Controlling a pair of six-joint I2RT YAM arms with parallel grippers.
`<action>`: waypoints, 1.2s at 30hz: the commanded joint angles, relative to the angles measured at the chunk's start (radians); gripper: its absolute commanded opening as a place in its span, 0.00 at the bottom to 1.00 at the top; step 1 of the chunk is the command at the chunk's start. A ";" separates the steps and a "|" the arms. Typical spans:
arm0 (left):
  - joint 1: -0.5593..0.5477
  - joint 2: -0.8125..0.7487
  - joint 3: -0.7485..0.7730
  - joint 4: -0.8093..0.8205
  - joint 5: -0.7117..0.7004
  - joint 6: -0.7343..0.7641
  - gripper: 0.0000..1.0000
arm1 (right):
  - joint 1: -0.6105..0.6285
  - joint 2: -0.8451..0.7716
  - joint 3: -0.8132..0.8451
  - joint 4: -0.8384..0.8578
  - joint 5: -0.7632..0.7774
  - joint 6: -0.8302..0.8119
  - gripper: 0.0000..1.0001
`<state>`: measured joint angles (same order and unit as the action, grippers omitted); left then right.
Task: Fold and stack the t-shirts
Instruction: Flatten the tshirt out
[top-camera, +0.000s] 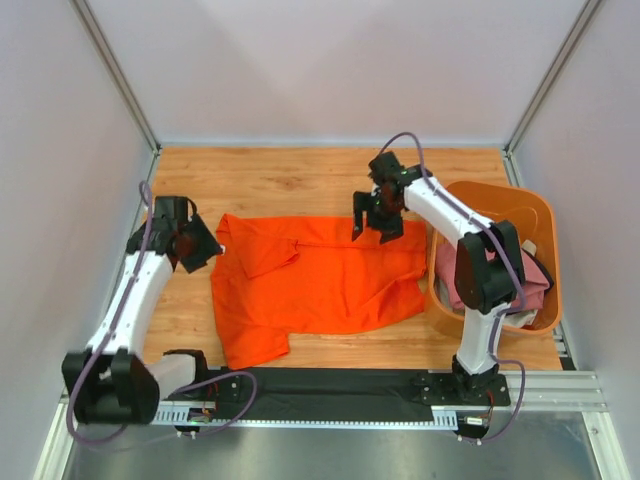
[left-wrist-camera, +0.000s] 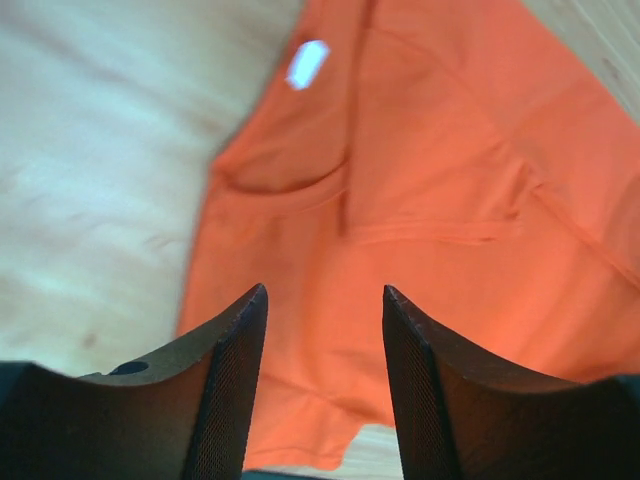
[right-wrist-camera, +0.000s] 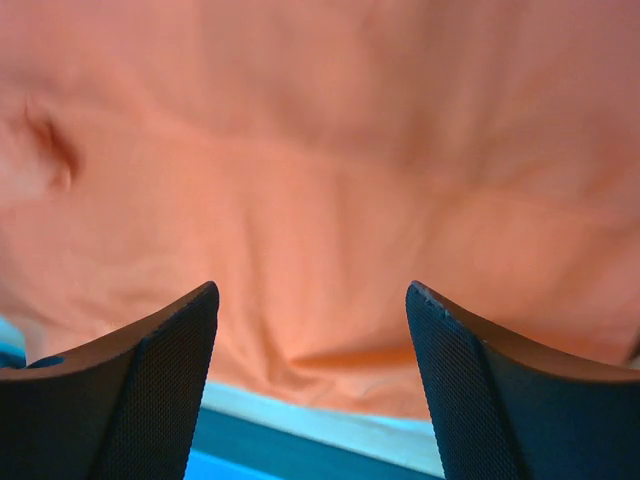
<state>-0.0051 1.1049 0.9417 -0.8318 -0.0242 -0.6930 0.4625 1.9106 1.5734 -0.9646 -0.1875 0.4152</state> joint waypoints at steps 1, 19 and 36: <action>-0.001 0.198 0.022 0.258 0.222 0.053 0.57 | -0.053 0.091 0.109 -0.052 0.049 -0.041 0.77; -0.101 0.518 0.105 0.096 0.170 -0.079 0.39 | -0.147 0.157 0.152 -0.037 0.013 -0.021 0.78; -0.127 0.596 0.077 0.161 0.184 -0.115 0.36 | -0.163 0.100 0.056 0.012 -0.009 -0.035 0.78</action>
<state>-0.1295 1.6859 0.9897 -0.6846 0.1665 -0.7959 0.3054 2.0628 1.6402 -0.9817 -0.1848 0.3950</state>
